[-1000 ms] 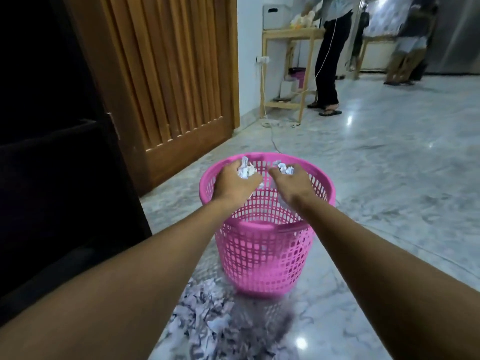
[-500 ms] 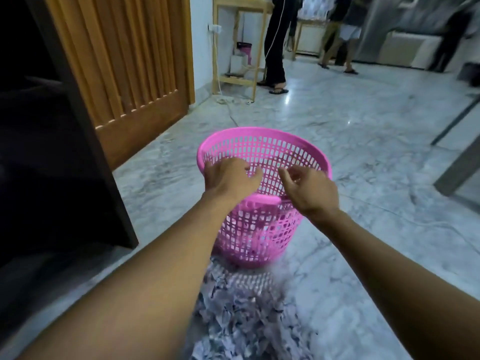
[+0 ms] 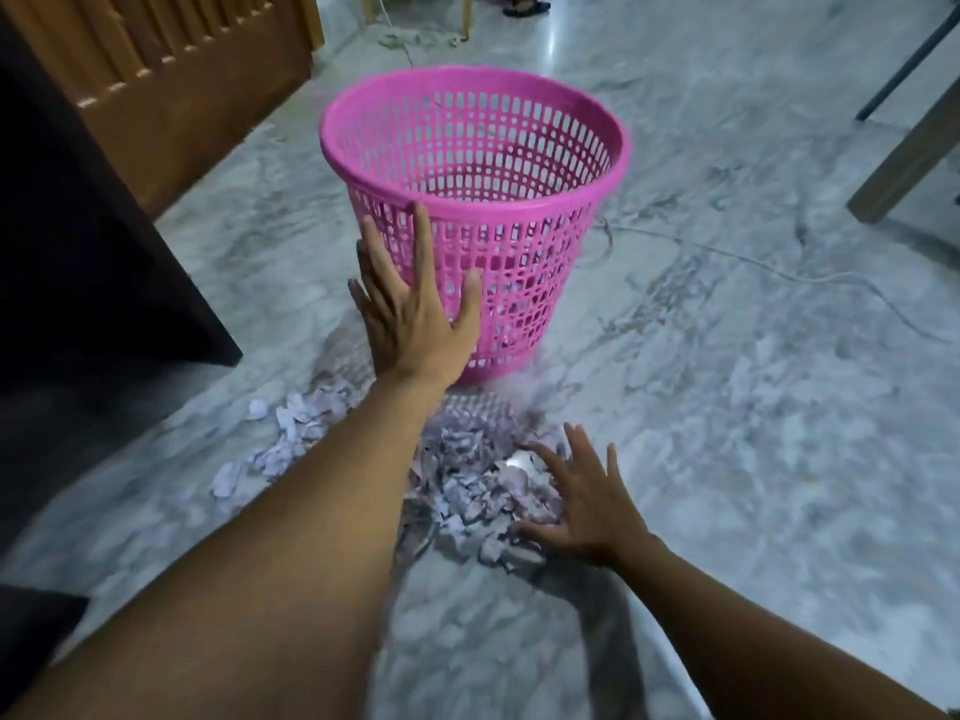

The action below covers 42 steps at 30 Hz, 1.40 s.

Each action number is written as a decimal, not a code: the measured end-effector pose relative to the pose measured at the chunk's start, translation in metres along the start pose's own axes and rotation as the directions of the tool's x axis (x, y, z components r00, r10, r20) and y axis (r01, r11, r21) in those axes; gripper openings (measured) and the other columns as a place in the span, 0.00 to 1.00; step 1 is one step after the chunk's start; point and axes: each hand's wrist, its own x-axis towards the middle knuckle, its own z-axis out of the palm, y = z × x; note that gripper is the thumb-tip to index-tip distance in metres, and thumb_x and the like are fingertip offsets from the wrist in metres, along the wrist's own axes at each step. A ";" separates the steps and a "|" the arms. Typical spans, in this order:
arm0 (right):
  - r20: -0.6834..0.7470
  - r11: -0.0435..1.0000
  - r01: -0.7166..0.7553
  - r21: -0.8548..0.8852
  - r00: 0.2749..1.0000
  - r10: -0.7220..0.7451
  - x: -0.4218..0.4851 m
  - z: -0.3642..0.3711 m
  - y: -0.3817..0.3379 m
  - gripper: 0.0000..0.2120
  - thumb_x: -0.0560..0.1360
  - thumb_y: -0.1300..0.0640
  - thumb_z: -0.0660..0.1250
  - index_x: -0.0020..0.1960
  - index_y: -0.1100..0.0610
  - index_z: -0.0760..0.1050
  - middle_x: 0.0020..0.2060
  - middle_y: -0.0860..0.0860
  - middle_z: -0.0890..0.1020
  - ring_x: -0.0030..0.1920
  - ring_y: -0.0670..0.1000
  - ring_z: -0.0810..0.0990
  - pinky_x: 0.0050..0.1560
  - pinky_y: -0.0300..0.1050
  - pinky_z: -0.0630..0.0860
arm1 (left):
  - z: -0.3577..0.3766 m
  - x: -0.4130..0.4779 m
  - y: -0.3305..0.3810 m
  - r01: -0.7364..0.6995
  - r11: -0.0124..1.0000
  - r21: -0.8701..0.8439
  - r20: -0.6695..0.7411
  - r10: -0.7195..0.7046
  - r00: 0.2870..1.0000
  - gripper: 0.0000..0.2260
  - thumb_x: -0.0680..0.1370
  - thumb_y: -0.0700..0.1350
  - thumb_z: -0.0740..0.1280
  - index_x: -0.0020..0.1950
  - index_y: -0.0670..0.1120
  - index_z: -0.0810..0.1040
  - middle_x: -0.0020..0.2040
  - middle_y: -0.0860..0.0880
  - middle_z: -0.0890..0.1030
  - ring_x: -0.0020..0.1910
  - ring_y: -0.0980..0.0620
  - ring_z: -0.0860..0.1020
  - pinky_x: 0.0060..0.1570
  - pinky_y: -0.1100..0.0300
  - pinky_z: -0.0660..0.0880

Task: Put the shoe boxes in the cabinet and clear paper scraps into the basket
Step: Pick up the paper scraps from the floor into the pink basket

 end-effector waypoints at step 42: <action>-0.267 0.846 0.505 0.169 0.850 -0.454 0.076 0.047 -0.037 0.19 0.71 0.48 0.71 0.56 0.58 0.78 0.54 0.56 0.82 0.58 0.56 0.77 0.55 0.54 0.75 | 0.066 -0.172 -0.125 -0.260 0.940 0.219 0.473 0.131 0.871 0.30 0.68 0.60 0.67 0.66 0.47 0.72 0.66 0.43 0.73 0.68 0.39 0.70 0.67 0.38 0.64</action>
